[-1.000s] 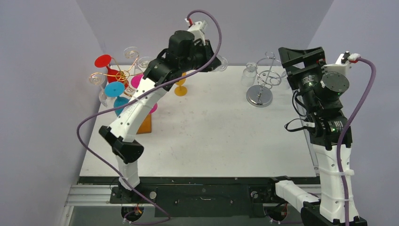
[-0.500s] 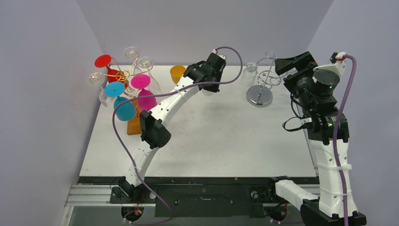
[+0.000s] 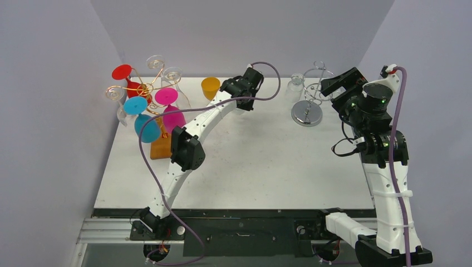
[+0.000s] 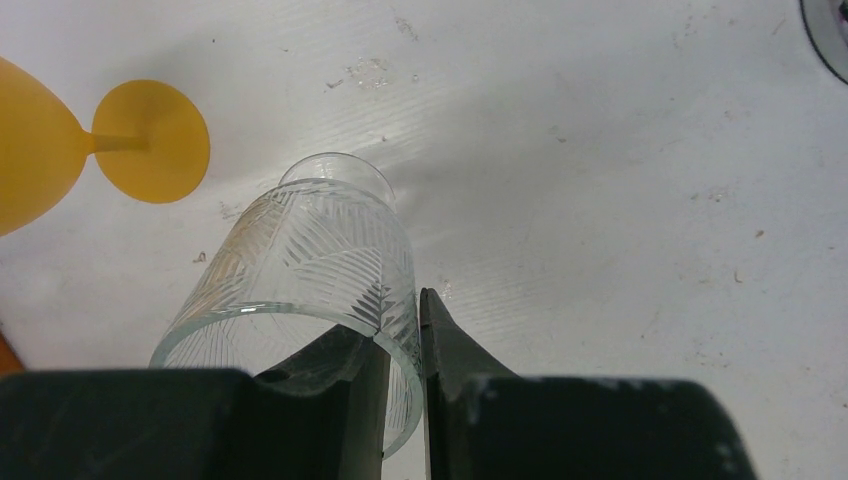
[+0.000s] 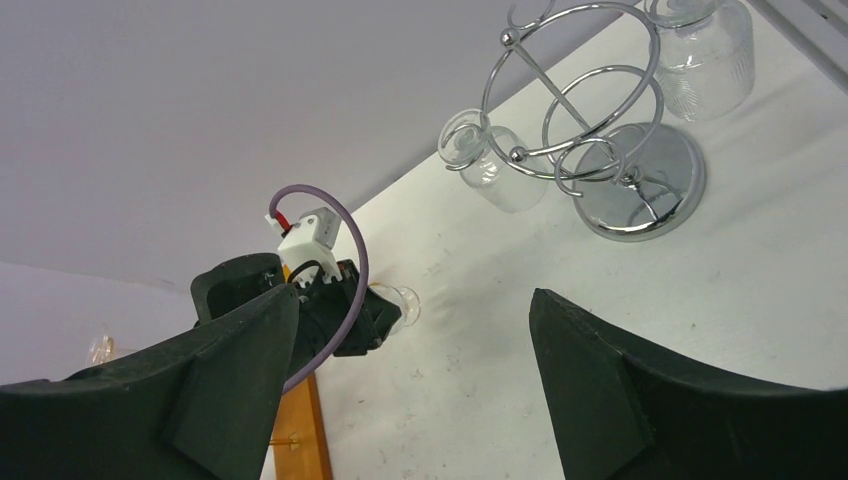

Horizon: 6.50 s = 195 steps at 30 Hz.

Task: Take the wine glass off the wine glass rack
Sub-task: Place the wine glass at the center of the board, then pick up the wine glass from the wine rack.

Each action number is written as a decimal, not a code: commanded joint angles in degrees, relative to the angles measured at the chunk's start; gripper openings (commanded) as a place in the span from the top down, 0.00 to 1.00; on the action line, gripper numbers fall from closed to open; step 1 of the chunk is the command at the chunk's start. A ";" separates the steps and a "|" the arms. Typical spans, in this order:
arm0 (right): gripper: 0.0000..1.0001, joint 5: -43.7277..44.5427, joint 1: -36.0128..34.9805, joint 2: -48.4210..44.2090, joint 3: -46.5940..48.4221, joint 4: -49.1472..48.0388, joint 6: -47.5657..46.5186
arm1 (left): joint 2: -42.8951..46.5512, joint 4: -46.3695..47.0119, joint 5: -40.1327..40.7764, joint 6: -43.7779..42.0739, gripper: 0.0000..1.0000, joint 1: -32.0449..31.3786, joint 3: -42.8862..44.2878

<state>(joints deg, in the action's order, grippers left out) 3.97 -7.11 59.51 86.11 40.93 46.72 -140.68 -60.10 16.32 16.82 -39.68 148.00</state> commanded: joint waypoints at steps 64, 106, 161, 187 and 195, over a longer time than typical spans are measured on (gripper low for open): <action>0.20 3.49 0.60 -2.81 -3.06 4.63 -2.98 | 3.70 4.32 -7.61 -2.32 0.46 3.56 2.68; 0.27 -35.31 38.83 10.88 -11.50 -13.27 8.30 | 56.25 20.14 -18.75 3.21 0.15 -1.17 -52.71; 0.80 -28.22 30.64 44.84 8.92 -23.90 2.77 | 63.60 22.77 -19.66 2.69 0.16 -2.94 -62.45; 0.98 -23.88 29.26 44.67 11.22 -20.43 -0.80 | 63.14 23.26 -19.67 2.78 0.16 -2.88 -63.05; 1.00 -26.41 29.62 43.04 8.01 -26.42 4.01 | 63.11 23.22 -19.42 2.71 0.16 -2.91 -63.28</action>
<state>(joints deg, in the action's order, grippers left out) -21.82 22.72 105.01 95.57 18.85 48.82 -78.54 -39.59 -3.46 20.32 -42.35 84.68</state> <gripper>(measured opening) 0.114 0.844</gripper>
